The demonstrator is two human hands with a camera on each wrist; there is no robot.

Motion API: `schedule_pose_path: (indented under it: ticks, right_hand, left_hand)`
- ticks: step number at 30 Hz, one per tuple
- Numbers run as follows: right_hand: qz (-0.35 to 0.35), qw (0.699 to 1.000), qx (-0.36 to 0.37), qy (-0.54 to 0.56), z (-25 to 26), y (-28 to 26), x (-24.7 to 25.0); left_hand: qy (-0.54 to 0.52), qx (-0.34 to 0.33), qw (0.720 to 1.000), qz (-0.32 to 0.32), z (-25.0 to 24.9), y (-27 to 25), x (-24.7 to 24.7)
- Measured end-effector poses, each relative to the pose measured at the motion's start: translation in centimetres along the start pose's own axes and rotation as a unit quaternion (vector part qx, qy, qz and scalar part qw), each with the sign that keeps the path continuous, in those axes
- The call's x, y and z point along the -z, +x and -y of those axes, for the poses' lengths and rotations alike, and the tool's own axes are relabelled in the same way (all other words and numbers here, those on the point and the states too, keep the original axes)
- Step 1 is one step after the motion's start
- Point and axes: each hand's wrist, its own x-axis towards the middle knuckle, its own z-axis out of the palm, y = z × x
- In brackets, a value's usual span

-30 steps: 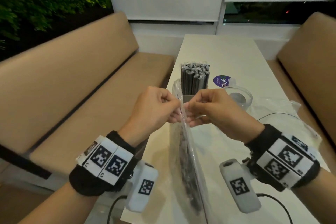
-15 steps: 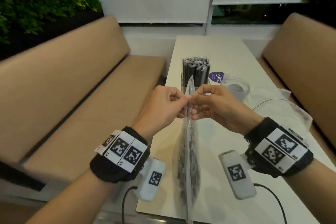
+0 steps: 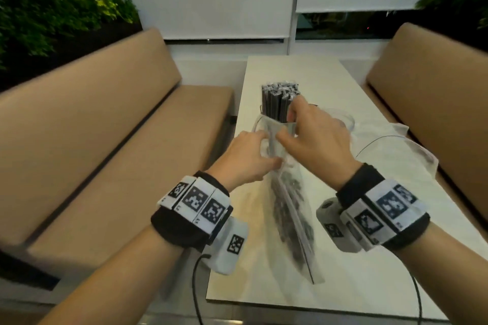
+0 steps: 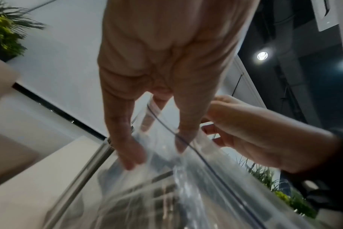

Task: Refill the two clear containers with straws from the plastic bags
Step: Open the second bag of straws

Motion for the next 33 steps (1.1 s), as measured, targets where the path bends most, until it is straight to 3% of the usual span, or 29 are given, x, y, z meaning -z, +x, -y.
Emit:
schedule_pose_path:
  ticks: [3,5,8,10,11,13,15,17,19,21,23,24,26,28,30,33]
  right_hand:
    - [0.121,0.99,-0.032,-0.072,-0.7,-1.0,-1.1]
    - [0.148,0.982,-0.078,-0.082,-3.3,-0.8,0.6]
    - [0.19,0.963,-0.176,-0.081,-6.6,-0.3,4.8]
    - [0.23,0.951,-0.2,-0.05,-7.1,-0.2,6.1]
    - [0.243,0.95,-0.193,-0.015,-7.0,-0.2,6.1]
    - [0.26,0.943,-0.186,0.096,-6.2,-0.2,5.9]
    - [0.256,0.929,-0.185,0.193,-5.5,-0.2,5.7]
    - [0.215,0.938,-0.187,0.197,-5.6,-0.1,5.0]
    - [0.181,0.953,-0.201,0.137,-6.5,0.0,4.5]
    - [0.192,0.951,-0.217,0.103,-7.4,-0.2,4.5]
    - [0.223,0.937,-0.24,0.124,-7.7,-0.4,4.4]
    - [0.237,0.926,-0.251,0.152,-7.6,-0.6,4.3]
    - [0.273,0.895,-0.269,0.228,-6.9,-1.0,4.2]
    - [0.32,0.867,-0.259,0.282,-6.0,-1.6,4.2]
    - [0.351,0.859,-0.216,0.303,-4.9,-2.4,4.0]
    - [0.369,0.867,-0.17,0.289,-4.3,-3.4,3.5]
  left_hand:
    - [0.036,-0.078,0.995,-0.043,0.4,-0.2,0.3]
    - [0.116,-0.108,0.987,-0.038,2.4,-0.6,1.6]
    - [0.223,-0.068,0.971,0.048,4.9,-1.6,4.0]
    - [0.246,-0.05,0.963,0.094,4.8,-1.5,5.0]
    - [0.202,-0.047,0.973,0.103,4.4,-1.3,5.1]
    - [-0.035,0.006,0.996,0.082,3.3,-0.6,4.7]
    - [-0.252,0.072,0.965,0.029,2.3,0.4,3.8]
    - [-0.354,0.098,0.929,-0.029,1.8,1.1,3.2]
    - [-0.342,0.093,0.934,-0.045,2.0,1.4,2.9]
    - [-0.215,0.053,0.975,-0.017,3.1,1.0,2.8]
    - [-0.128,0.043,0.99,0.043,4.3,0.5,2.3]
    - [-0.151,0.064,0.982,0.092,4.4,0.1,2.0]
    - [-0.275,0.131,0.938,0.163,4.0,-0.4,1.0]
    - [-0.421,0.18,0.878,0.142,3.3,-0.5,0.2]
    - [-0.501,0.191,0.836,0.12,3.1,-0.3,-0.8]
    - [-0.548,0.179,0.809,0.114,2.9,-0.3,-1.4]
